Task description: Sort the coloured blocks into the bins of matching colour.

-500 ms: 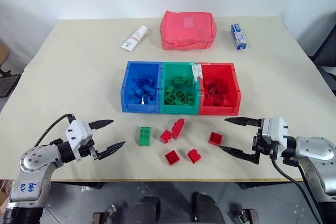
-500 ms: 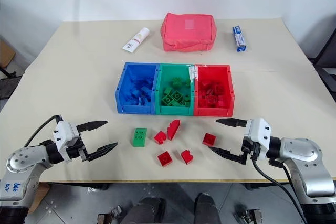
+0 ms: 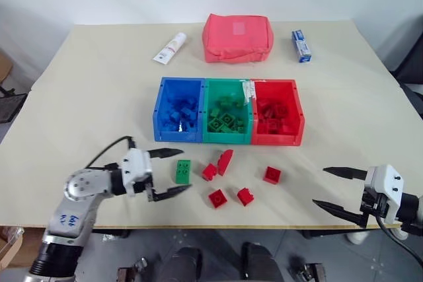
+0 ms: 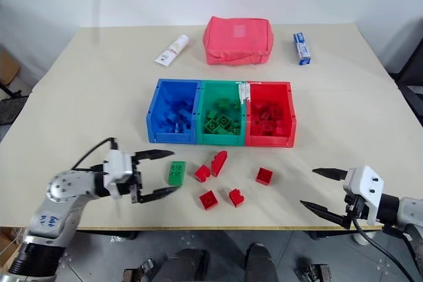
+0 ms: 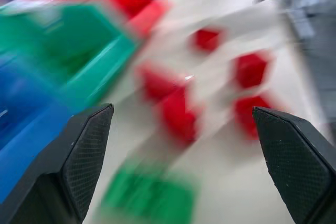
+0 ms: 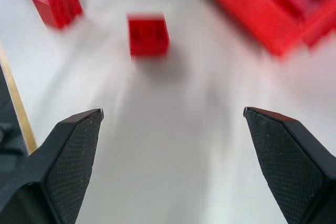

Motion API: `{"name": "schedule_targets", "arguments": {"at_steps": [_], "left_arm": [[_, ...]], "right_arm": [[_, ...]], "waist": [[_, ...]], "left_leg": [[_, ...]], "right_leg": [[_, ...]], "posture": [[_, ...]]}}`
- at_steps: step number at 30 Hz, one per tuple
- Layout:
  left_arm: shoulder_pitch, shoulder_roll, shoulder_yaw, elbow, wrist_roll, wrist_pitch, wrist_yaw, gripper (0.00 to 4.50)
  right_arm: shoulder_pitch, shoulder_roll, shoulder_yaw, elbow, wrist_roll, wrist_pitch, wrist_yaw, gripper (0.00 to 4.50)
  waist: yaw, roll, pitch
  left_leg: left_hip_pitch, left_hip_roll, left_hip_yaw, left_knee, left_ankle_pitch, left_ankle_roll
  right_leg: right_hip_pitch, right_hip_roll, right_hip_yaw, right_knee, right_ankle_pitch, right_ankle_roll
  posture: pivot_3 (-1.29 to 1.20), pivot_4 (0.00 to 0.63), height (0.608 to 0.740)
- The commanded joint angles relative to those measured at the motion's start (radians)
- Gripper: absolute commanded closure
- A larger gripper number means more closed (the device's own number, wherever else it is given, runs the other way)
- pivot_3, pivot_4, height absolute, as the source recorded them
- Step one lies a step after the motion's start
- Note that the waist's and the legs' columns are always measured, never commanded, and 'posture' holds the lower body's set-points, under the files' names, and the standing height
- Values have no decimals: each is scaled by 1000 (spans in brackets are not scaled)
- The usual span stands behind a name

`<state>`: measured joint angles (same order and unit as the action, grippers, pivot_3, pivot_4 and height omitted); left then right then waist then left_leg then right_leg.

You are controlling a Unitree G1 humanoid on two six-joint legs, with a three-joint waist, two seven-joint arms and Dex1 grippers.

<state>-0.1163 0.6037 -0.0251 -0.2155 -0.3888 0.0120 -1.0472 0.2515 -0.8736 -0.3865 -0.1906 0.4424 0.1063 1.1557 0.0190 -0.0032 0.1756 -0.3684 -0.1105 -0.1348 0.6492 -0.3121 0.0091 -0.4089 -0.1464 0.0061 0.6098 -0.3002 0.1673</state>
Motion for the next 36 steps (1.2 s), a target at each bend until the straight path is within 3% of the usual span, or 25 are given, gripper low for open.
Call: {"name": "schedule_targets", "arguments": {"at_steps": [1, 6, 12, 15, 22, 27, 29, 33, 36], "left_arm": [[-3, 5, 2, -28, -16, 8, -7, 20], [17, 36, 65, -12, -41, 20, -8, 20], [51, 59, 98, -37, -49, 30, -9, 20], [57, 55, 99, -60, -57, 44, 0, 0], [40, 18, 105, -84, -104, 92, 37, 0], [9, -21, 118, -82, -122, 133, 103, 0], [-30, -70, 147, -66, -120, 160, 209, 0], [-57, -107, 175, -58, -124, 193, 274, 0], [-53, -100, 176, -67, -123, 202, 261, 0]], "right_arm": [[-49, -9, 73, -75, -1, 104, -47, 0], [-235, 41, 275, -158, -37, 291, -163, 0], [-407, 84, 441, -101, -148, 407, -262, 0], [-434, 75, 463, -73, -175, 400, -257, 652], [-419, 67, 407, -117, -122, 403, -216, 2996], [-491, 140, 295, -137, 14, 452, -254, 3015], [-647, 200, 255, -60, 22, 493, -364, 3015], [-850, 250, 282, 155, -113, 424, -497, 3015], [-929, 264, 321, 283, -144, 367, -462, 3015]], "waist": [[-3, 0, 0], [-17, 0, 0], [-1, 0, 0], [9, 0, 0], [7, 0, 0], [3, -1, 0], [-4, 0, 1], [-13, -2, 0], [-8, -2, 0]], "left_leg": [[0, 2, 2, 0, 0, -1], [1, 5, 5, 1, 1, -3], [-1, 2, 4, 1, -1, 0], [-2, 0, 4, 1, -3, 3], [-2, 1, 5, 1, -5, 3], [-2, 2, 6, 4, -4, 3], [-1, 3, 7, 4, -4, 2], [-1, 3, 9, 4, -1, -1], [-1, 4, 7, 2, -1, -1]], "right_leg": [[-1, 1, 0, 0, 0, 0], [-2, 3, 0, 1, 2, -3], [-4, 0, 0, 1, 3, -4], [-4, -1, 0, -1, 3, -4], [-4, 0, 0, -3, 3, -3], [-4, 0, 0, -1, 4, -2], [-3, 1, 0, 0, 4, -2], [-4, 1, 0, 1, 8, -2], [-5, 2, -1, 1, 7, -5]], "posture": [[0, 150, 740], [0, 150, 740], [0, 150, 740], [0, 150, 740], [0, 150, 740], [0, 150, 740], [0, 150, 740], [0, 150, 740], [0, 150, 740]]}}
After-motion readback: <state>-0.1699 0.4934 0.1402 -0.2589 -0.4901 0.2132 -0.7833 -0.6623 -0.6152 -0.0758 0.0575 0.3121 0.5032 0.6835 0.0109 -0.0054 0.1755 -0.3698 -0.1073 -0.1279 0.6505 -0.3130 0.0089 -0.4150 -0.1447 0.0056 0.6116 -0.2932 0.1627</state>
